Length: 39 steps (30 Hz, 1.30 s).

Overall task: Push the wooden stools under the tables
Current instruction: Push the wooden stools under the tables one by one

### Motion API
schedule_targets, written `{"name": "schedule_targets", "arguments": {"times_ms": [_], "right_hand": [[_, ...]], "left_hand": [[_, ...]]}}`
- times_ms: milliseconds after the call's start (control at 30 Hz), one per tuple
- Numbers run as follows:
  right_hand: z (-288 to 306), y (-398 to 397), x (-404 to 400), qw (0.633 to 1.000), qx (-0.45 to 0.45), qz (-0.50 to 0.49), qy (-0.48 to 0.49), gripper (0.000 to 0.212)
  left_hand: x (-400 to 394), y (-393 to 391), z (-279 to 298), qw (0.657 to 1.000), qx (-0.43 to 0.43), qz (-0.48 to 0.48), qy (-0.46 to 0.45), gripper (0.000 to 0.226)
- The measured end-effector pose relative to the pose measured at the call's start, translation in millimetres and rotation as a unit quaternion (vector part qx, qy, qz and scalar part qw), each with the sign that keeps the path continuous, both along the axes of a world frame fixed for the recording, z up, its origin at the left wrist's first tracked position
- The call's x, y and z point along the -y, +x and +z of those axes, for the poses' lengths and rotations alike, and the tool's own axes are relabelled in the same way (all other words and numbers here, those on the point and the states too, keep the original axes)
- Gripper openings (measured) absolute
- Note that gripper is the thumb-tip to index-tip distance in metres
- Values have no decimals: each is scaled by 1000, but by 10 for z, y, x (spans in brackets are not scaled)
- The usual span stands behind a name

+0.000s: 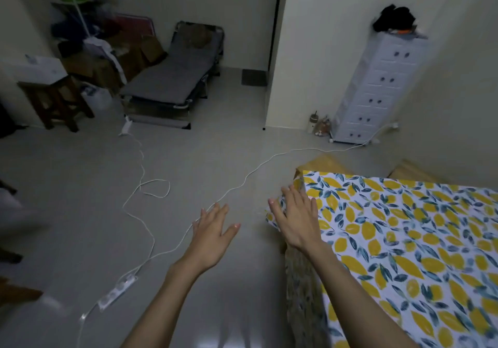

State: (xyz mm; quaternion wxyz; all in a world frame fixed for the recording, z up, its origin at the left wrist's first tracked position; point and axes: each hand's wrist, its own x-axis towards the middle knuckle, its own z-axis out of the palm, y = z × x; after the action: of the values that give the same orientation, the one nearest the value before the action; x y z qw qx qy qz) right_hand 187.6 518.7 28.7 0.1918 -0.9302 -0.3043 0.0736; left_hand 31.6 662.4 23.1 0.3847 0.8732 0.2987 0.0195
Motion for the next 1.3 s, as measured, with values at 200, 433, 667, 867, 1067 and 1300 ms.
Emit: {"name": "schedule_targets", "arguments": {"times_ms": [200,433,667,867,1067,1300], "right_hand": [[-70,576,-842,998,6,-55,-13,67],[-119,1251,-1664,989,8,-148,-30,66],[-320,2143,-1970,971,-23,-237,-36,72],[-384,3425,-2045,952,-29,-301,-40,73],[-258,4742,-2151,940,-24,-336,-45,77],[-384,6097,-2282,924,-31,-380,-43,67]], "left_hand": [[-1033,731,-49,998,-2,-58,2,63],[-2269,1754,-41,991,13,-133,-8,59],[-2784,3064,-33,971,115,-207,-25,45],[-2995,4594,-58,955,93,-280,-18,49],[-3065,5980,-111,939,56,-338,-31,51],[-3227,7705,-274,911,37,-409,-23,49]]}}
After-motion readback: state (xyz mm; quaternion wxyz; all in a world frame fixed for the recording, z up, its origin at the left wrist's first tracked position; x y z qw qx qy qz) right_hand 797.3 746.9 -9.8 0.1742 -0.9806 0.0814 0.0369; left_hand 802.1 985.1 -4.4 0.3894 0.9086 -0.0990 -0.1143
